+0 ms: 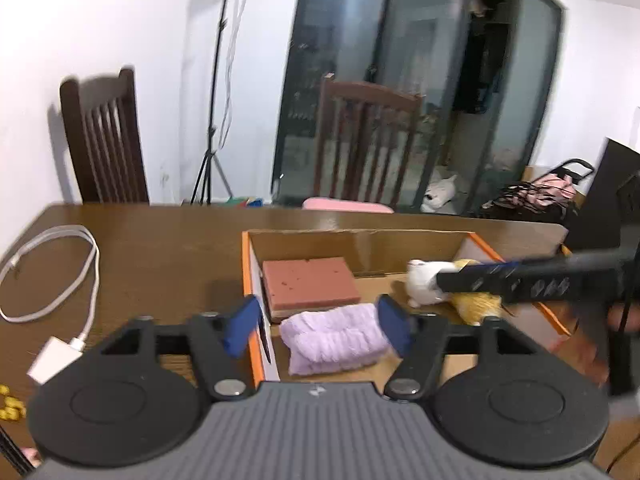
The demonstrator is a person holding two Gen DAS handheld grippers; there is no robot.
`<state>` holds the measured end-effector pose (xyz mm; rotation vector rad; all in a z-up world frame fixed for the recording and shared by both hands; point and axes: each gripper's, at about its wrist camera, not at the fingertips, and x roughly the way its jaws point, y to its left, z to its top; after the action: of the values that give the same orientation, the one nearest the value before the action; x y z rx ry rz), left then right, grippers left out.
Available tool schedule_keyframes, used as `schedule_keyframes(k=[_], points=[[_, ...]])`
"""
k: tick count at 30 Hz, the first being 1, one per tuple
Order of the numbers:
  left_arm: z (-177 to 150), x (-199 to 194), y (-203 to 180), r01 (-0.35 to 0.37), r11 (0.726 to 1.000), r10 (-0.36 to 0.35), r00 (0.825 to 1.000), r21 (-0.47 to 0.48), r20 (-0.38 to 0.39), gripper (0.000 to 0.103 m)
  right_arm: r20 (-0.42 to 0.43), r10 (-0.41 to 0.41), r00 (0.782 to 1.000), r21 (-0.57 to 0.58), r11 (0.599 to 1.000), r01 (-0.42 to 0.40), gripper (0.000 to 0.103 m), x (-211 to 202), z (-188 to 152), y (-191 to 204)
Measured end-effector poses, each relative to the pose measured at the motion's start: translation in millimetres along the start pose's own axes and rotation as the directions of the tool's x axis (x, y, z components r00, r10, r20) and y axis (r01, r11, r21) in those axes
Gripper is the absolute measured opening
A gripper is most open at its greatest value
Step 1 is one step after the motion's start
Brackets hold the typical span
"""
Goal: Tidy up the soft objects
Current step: 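Carry the lilac towel roll into the cardboard box and release it, then move both tools back toward the pink satin scrunchie on the table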
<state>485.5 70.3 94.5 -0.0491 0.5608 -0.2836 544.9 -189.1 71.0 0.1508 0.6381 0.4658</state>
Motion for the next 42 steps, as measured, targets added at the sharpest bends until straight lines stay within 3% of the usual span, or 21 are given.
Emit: schedule_keyframes(k=[3,10,15,18,23,27,30,34,38,42], points=[[-3,-38,-9,0.007,0.999,-0.010,0.998,0.054,0.059,0.082,0.074,-0.045,0.996,-0.045,0.998,0.049,0.068,-55,-2,-6],[-1,-115,-20,-0.008,0.998,-0.002,0.988,0.066,0.154,0.089,0.203,-0.130,0.970,-0.093,0.984,0.151,0.075,-172,-20,0],[-15,-160,-37,-0.027,0.997,0.011,0.980,0.075,0.196,0.095,0.263,-0.115,0.958,-0.112,0.983,0.148,0.081,-221,-42,19],[-40,-181,-48,-0.054,0.996,0.037,0.974,0.068,0.224,0.097,0.290,-0.106,0.951,-0.137,0.979,0.151,0.082,-239,-69,34],[-101,-218,-70,-0.086,0.994,0.064,0.959,0.067,0.277,0.102,0.325,-0.065,0.943,-0.181,0.975,0.129,0.086,-257,-133,52],[-150,-236,-85,-0.081,0.995,0.065,0.965,0.053,0.255,0.103,0.334,-0.103,0.937,-0.148,0.976,0.160,0.086,-271,-189,59],[-177,-241,-94,-0.081,0.995,0.068,0.971,0.050,0.229,0.103,0.298,-0.084,0.951,-0.105,0.987,0.120,0.086,-279,-223,56],[-183,-233,-99,-0.070,0.997,0.061,0.980,0.041,0.189,0.103,0.247,-0.088,0.965,-0.118,0.986,0.120,0.086,-277,-240,53],[-179,-212,-101,-0.005,1.000,0.004,0.987,0.008,0.160,0.103,0.230,-0.078,0.970,-0.096,0.990,0.103,0.084,-266,-242,49],[-183,-171,-113,0.056,0.998,-0.056,0.994,-0.001,0.098,0.103,0.193,-0.074,0.978,-0.085,0.992,0.092,0.073,-245,-240,42]])
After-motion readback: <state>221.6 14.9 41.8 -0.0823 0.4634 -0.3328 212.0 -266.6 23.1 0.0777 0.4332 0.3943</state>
